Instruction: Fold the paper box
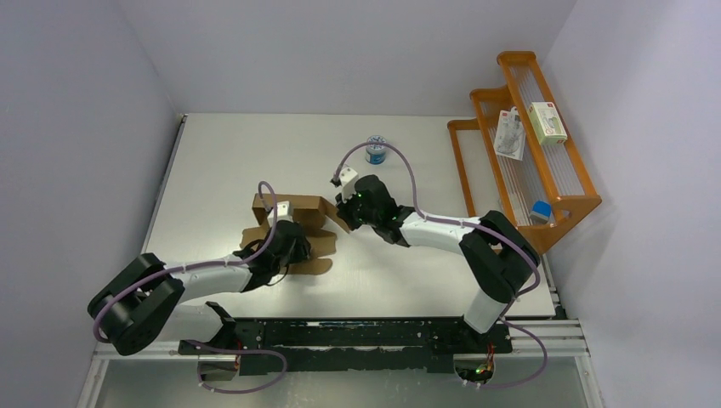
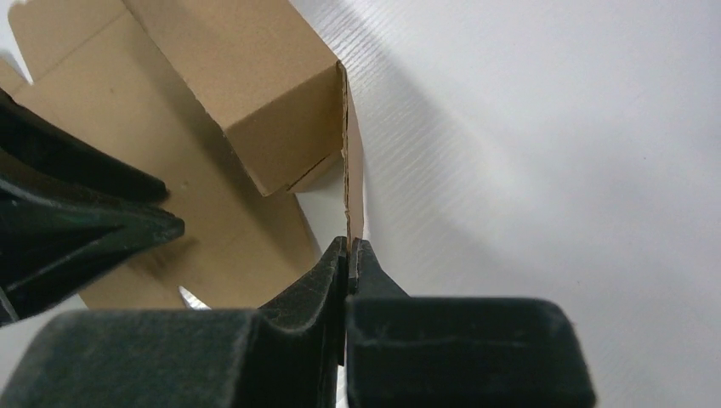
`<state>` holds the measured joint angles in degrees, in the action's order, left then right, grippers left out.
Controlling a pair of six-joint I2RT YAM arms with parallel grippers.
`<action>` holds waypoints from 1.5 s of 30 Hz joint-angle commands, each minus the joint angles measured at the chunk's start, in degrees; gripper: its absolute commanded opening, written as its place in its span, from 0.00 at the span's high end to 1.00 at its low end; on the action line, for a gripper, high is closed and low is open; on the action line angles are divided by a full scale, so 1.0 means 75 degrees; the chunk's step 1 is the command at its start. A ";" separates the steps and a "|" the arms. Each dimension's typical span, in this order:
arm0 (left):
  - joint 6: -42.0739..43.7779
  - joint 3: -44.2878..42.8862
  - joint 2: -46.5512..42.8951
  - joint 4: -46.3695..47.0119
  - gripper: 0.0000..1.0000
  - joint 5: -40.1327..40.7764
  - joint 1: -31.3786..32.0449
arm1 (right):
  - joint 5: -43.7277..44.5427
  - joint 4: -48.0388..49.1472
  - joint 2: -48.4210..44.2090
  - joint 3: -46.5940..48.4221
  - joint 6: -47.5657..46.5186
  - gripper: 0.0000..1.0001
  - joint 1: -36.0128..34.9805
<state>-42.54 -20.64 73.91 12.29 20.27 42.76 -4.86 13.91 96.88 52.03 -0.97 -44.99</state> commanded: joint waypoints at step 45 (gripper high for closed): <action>-0.0336 0.0585 0.0769 0.1009 0.60 -0.1937 0.0102 | -0.6319 0.1242 0.0989 0.0230 -0.0636 0.48 0.1236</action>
<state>-46.06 -17.41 77.78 25.78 7.49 43.13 -47.37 23.24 103.15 52.16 1.10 -36.60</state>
